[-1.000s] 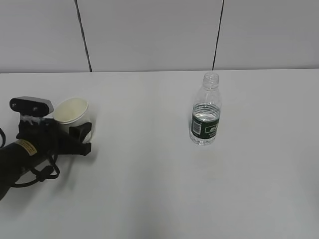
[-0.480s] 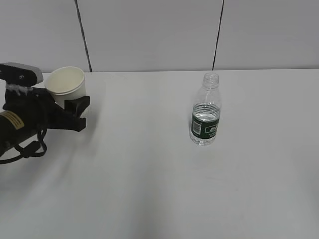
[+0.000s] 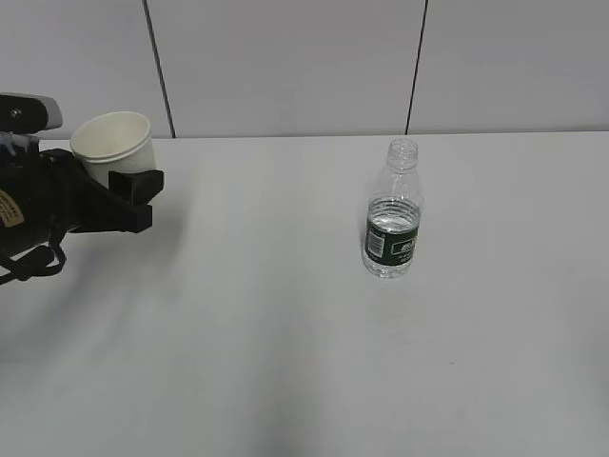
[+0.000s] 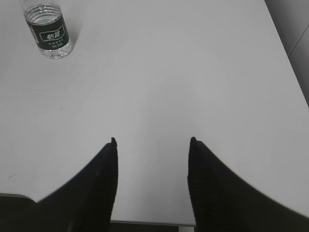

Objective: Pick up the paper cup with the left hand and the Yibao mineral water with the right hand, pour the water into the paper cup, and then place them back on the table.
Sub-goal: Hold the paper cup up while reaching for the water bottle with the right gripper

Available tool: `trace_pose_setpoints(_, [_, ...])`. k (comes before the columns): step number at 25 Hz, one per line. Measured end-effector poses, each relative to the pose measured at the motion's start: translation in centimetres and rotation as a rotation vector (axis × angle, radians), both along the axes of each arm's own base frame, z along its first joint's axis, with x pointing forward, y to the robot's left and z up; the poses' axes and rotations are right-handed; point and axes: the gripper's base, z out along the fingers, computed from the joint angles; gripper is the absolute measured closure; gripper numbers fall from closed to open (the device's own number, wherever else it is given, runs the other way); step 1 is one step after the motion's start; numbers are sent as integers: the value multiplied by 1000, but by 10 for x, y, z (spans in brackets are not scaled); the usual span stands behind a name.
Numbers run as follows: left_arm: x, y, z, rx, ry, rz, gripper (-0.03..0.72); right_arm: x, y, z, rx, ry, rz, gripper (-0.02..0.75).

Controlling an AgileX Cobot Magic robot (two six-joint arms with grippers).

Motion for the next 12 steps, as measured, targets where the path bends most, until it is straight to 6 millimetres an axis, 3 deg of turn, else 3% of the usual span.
trace_pose_setpoints(12, [-21,-1,32,-15,56,-63,260,0,0,0,0,0,0,353])
